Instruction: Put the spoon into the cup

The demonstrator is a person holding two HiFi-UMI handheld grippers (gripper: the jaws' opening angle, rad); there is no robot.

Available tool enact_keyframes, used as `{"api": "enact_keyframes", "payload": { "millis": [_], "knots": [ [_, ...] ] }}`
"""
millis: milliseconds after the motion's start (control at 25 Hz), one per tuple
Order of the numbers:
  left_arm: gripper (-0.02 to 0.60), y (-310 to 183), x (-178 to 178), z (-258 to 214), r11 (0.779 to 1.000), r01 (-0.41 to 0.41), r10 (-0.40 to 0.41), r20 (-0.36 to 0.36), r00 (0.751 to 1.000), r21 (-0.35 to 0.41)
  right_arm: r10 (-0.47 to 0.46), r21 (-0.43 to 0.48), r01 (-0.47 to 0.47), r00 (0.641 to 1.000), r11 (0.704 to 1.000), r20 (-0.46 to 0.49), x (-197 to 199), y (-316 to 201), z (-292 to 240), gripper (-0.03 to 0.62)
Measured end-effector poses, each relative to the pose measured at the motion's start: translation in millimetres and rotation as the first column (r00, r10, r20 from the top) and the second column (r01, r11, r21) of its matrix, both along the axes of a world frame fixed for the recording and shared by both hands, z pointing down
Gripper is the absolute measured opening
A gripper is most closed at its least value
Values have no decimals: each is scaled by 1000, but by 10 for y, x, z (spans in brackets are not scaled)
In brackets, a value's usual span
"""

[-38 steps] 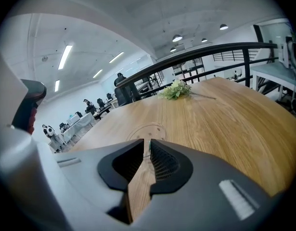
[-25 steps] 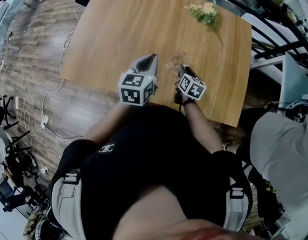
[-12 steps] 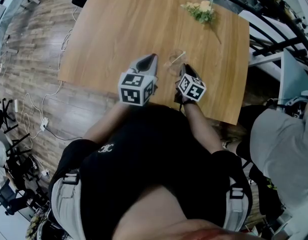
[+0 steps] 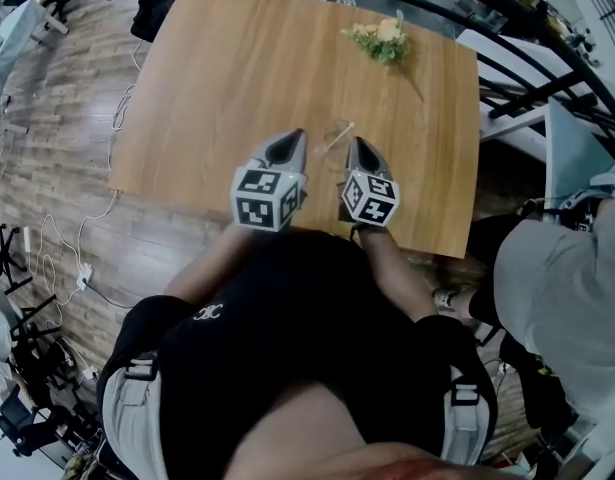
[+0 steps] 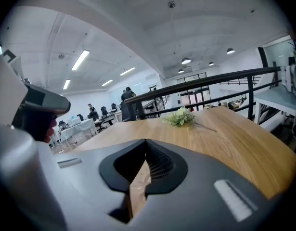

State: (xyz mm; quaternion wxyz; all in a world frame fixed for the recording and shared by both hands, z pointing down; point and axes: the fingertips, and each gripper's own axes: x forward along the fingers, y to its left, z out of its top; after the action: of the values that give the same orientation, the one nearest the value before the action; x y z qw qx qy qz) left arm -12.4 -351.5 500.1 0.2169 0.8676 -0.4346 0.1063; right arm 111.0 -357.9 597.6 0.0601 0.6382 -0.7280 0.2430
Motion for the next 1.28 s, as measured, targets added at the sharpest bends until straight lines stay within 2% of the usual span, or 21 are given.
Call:
{"api": "enact_keyframes", "payload": {
  "millis": [160,360,480,640,920,1280],
  "knots": [
    [11,-11,61,-15,1000,-15,15,-4,1000,7,-9,81,7,1000,997,25,-4,-38,-361,3],
    [11,-10,63,-9,1000,-25,25,-4,1000,8,26,175,-23,999,984,-18,43,-20,-780,3],
    [11,-17,59,-7,999,-31,31,-4,1000,8,45,253,-21,995,967,-87,57,24,-1033,2],
    [11,0,52,44,1000,-31,31,-7,999,-5,59,349,30,968,937,-242,-33,109,-1190,3],
    [11,-29,121,-49,997,-41,39,32,999,59,14,328,58,977,943,-211,-118,177,-1124,2],
    [11,-79,161,-58,997,-43,41,32,999,69,18,298,23,990,954,-137,-49,120,-1062,2]
  ]
}}
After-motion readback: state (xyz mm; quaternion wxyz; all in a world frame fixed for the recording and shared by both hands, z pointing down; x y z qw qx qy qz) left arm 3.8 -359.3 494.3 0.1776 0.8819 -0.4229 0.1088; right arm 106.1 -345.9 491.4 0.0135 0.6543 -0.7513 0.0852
